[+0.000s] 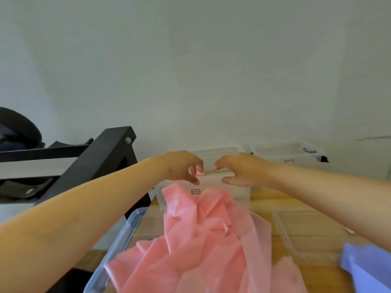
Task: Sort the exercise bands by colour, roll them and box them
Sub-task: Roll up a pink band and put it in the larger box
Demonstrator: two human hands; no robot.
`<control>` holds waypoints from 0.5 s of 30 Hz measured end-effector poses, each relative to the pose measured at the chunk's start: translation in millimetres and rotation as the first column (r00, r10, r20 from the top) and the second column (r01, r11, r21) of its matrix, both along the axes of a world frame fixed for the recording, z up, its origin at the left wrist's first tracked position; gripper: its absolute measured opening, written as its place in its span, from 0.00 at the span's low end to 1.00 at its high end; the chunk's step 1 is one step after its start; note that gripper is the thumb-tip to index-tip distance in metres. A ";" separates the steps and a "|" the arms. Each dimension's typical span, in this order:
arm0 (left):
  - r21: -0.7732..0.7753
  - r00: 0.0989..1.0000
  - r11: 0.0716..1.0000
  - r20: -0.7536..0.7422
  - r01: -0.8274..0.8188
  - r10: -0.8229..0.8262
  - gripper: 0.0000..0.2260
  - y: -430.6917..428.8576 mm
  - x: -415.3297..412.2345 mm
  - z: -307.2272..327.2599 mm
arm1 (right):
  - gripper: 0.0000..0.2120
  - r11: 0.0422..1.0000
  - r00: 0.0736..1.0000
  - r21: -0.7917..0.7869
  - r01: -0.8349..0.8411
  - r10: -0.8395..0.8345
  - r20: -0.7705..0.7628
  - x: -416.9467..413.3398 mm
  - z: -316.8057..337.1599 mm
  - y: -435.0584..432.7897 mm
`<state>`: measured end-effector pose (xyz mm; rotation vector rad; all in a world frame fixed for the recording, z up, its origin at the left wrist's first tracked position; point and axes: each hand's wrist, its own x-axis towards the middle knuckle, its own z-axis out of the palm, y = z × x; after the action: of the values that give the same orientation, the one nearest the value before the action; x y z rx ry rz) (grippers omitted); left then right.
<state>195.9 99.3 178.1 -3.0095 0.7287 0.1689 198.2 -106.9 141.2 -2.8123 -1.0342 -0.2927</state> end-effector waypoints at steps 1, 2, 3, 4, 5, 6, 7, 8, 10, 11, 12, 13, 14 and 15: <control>0.012 1.000 1.000 -0.017 0.007 -0.007 0.17 -1.4 -12.3 -1.0 | 0.20 1.000 1.000 -0.004 0.002 -0.002 -0.012 -11.1 -0.5 -2.6; 0.016 0.999 1.000 -0.033 0.012 -0.012 0.17 -3.0 -23.8 -2.3 | 0.20 1.000 0.999 -0.004 0.005 -0.005 -0.032 -22.0 -1.2 -5.0; 0.014 0.999 1.000 -0.047 0.015 -0.014 0.17 -4.9 -34.6 -4.3 | 0.20 1.000 0.999 0.000 0.007 -0.007 -0.050 -32.4 -2.2 -6.8; 0.009 0.998 1.000 -0.063 0.018 -0.017 0.16 -7.0 -44.6 -7.2 | 0.20 1.000 0.998 0.006 0.009 -0.009 -0.059 -42.6 -3.9 -7.8; 0.001 0.996 1.000 -0.081 0.021 -0.021 0.16 -10.0 -53.8 -11.0 | 0.20 1.000 0.998 0.014 0.013 -0.012 -0.062 -51.3 -6.9 -7.8; -0.007 0.994 1.000 -0.102 0.024 -0.025 0.15 -13.0 -62.3 -15.3 | 0.19 0.999 0.998 0.028 0.018 -0.017 -0.062 -59.5 -11.0 -7.7; -0.019 0.992 0.999 -0.126 0.025 -0.027 0.15 -16.0 -70.2 -20.0 | 0.18 0.998 0.998 0.056 0.026 -0.022 -0.066 -66.7 -16.4 -7.0; -0.036 0.989 0.999 -0.148 0.023 -0.028 0.15 -18.1 -76.7 -25.5 | 0.18 0.995 0.996 0.088 0.036 -0.029 -0.079 -73.2 -23.5 -6.1; -0.085 0.986 0.996 -0.165 0.020 -0.034 0.15 -20.7 -86.6 -36.9 | 0.17 0.990 0.992 0.127 0.053 -0.038 -0.123 -85.1 -40.0 -4.6; -0.109 0.986 0.994 -0.163 0.018 -0.036 0.15 -21.2 -90.9 -42.9 | 0.18 0.989 0.988 0.130 0.064 -0.045 -0.147 -90.5 -48.6 -3.9; -0.131 0.986 0.991 -0.164 0.011 -0.033 0.15 -21.5 -94.6 -49.3 | 0.17 0.989 0.984 0.126 0.081 -0.059 -0.168 -95.4 -56.6 -3.5; -0.154 0.984 0.988 -0.174 0.001 -0.028 0.15 -21.8 -97.8 -56.1 | 0.17 0.987 0.980 0.125 0.104 -0.080 -0.185 -99.2 -64.8 -4.0; -0.181 0.981 0.983 -0.190 -0.013 -0.022 0.14 -21.9 -100.3 -63.6 | 0.16 0.982 0.975 0.131 0.135 -0.109 -0.191 -102.1 -72.7 -5.2; -0.217 0.978 0.976 -0.206 -0.028 -0.018 0.14 -21.8 -102.8 -71.4 | 0.15 0.973 0.970 0.143 0.182 -0.154 -0.188 -104.6 -79.4 -6.8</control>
<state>93.1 77.5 106.7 -3.2374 0.8049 0.4363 93.6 -113.8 61.8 -2.7253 -0.7037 -0.1339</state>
